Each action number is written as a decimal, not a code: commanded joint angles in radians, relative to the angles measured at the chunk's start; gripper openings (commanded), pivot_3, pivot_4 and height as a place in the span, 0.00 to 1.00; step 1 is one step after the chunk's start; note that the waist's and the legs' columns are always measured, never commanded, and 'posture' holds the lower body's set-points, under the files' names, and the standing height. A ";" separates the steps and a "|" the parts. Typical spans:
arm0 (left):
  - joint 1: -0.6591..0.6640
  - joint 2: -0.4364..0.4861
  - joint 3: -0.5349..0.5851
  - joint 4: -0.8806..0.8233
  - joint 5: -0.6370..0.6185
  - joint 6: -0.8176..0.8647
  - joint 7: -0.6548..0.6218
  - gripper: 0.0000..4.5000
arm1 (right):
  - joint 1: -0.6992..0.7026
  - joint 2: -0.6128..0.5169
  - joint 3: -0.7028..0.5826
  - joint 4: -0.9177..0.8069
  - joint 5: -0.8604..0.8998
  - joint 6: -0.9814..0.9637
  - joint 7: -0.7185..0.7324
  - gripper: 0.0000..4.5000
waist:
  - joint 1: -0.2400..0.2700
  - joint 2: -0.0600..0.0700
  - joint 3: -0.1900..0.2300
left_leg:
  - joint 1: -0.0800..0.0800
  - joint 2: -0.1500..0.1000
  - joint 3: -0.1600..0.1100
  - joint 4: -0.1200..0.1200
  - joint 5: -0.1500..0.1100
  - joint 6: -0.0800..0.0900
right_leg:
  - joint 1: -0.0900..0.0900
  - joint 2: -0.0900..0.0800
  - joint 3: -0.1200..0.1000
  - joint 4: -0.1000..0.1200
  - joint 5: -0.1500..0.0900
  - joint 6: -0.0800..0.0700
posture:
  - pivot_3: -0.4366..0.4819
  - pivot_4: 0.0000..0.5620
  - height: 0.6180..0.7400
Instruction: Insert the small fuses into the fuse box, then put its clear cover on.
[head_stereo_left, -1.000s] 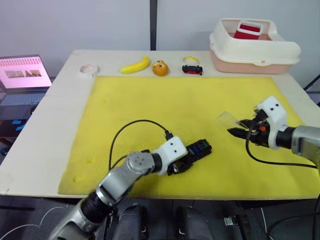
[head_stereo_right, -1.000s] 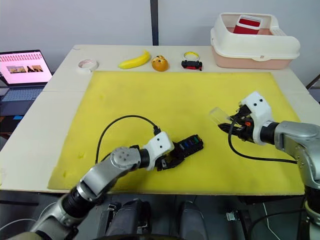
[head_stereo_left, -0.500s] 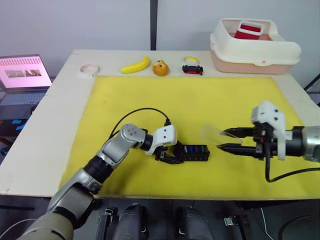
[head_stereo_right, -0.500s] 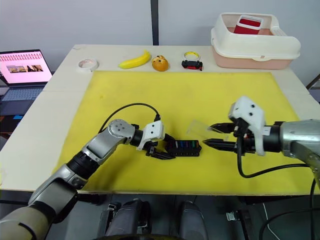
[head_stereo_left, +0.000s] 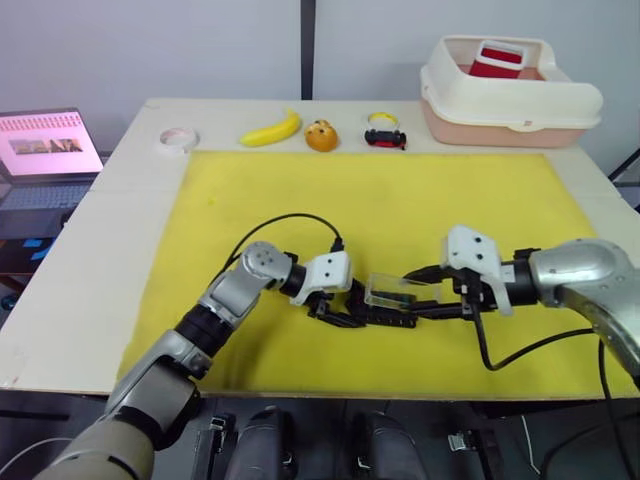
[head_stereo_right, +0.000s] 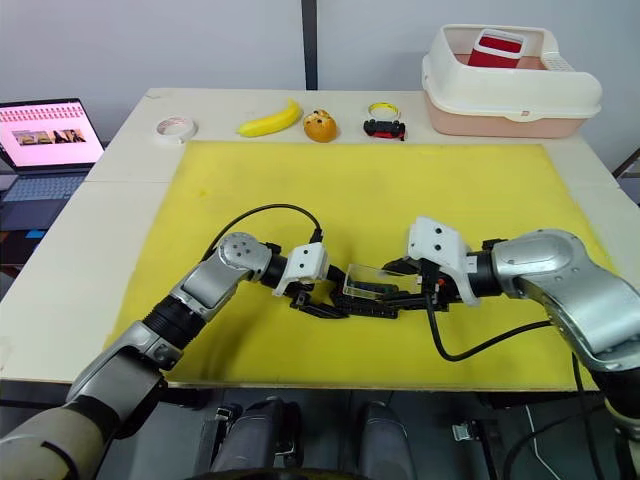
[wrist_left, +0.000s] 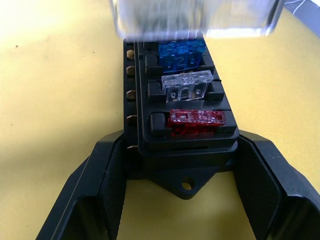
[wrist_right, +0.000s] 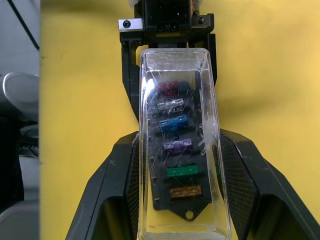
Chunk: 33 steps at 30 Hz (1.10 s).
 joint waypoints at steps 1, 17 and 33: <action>-0.004 -0.002 0.020 -0.001 0.015 -0.009 -0.012 0.56 | -0.033 0.007 0.031 0.010 -0.037 -0.037 0.023 0.37 | 0.000 0.000 0.000 | 0.000 0.000 0.000 0.000 0.000 0.000 | 0.000 0.000 0.000 0.000 0.000 0.000 | 0.48 0.27 1.00; 0.007 -0.011 0.032 -0.018 0.029 -0.003 -0.017 0.56 | -0.030 0.053 0.139 0.042 -0.181 -0.096 0.015 0.37 | 0.000 0.000 0.000 | 0.000 0.000 0.000 0.001 0.000 0.000 | 0.000 0.000 0.000 0.000 0.000 0.000 | 0.48 0.27 1.00; 0.011 -0.017 0.040 -0.029 0.028 0.011 -0.024 0.56 | 0.007 0.036 0.075 0.009 -0.211 -0.115 -0.016 0.98 | 0.001 0.000 0.000 | 0.000 0.000 0.000 0.002 0.000 0.000 | 0.000 0.000 0.000 0.001 0.000 0.000 | 0.48 0.27 1.00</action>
